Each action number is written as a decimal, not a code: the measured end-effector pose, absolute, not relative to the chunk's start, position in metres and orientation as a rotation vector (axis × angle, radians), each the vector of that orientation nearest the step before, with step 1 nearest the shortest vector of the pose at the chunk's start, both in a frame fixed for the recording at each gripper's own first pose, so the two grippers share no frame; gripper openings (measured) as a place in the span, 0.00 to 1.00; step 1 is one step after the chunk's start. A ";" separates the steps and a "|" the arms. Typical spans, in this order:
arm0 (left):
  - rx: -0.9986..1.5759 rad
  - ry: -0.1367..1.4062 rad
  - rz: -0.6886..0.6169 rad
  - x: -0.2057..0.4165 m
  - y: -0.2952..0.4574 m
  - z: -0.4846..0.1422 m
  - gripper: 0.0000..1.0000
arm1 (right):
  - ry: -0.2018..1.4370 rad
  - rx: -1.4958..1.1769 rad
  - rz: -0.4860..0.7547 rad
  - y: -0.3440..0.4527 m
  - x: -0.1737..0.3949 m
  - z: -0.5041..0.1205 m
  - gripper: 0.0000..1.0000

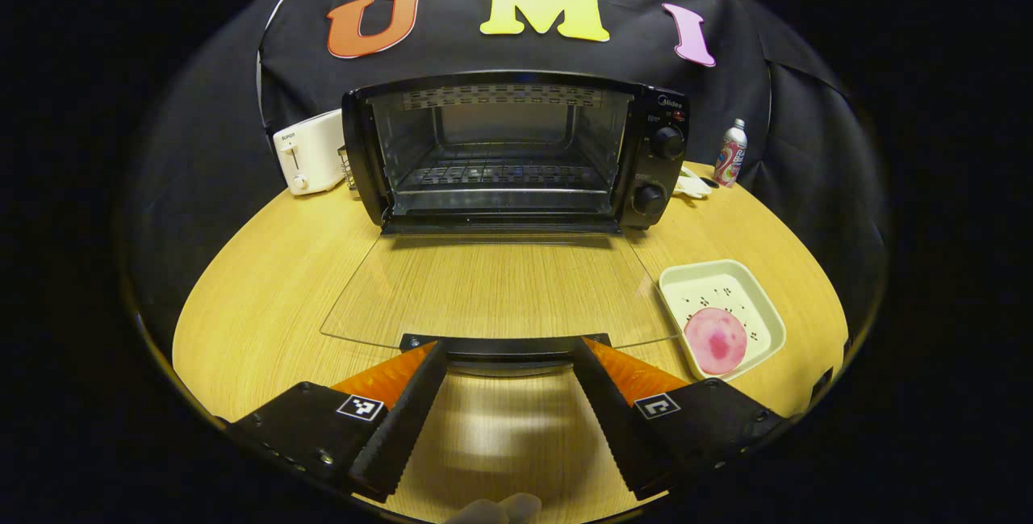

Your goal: Open the electric oven with the left hand, put the food in, and close the electric oven.

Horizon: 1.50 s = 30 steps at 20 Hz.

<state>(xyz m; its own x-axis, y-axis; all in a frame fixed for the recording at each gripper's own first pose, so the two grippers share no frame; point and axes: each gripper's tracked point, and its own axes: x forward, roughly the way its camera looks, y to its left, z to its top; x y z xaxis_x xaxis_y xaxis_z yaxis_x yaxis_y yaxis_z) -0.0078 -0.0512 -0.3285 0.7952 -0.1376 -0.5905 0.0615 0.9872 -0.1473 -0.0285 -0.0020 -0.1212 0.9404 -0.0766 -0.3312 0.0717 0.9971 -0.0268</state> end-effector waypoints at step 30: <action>-0.127 0.283 0.230 -0.100 0.008 -0.078 0.96 | 1.334 0.070 0.132 0.017 0.099 -0.405 0.14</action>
<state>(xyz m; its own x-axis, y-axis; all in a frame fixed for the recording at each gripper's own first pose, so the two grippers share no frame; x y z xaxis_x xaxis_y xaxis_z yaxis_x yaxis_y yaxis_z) -0.1002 0.0082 -0.0779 0.9344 0.2061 -0.2907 -0.2417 0.9660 -0.0921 0.0989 0.0170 -0.4049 0.2284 0.1358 -0.9641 -0.0562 0.9904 0.1262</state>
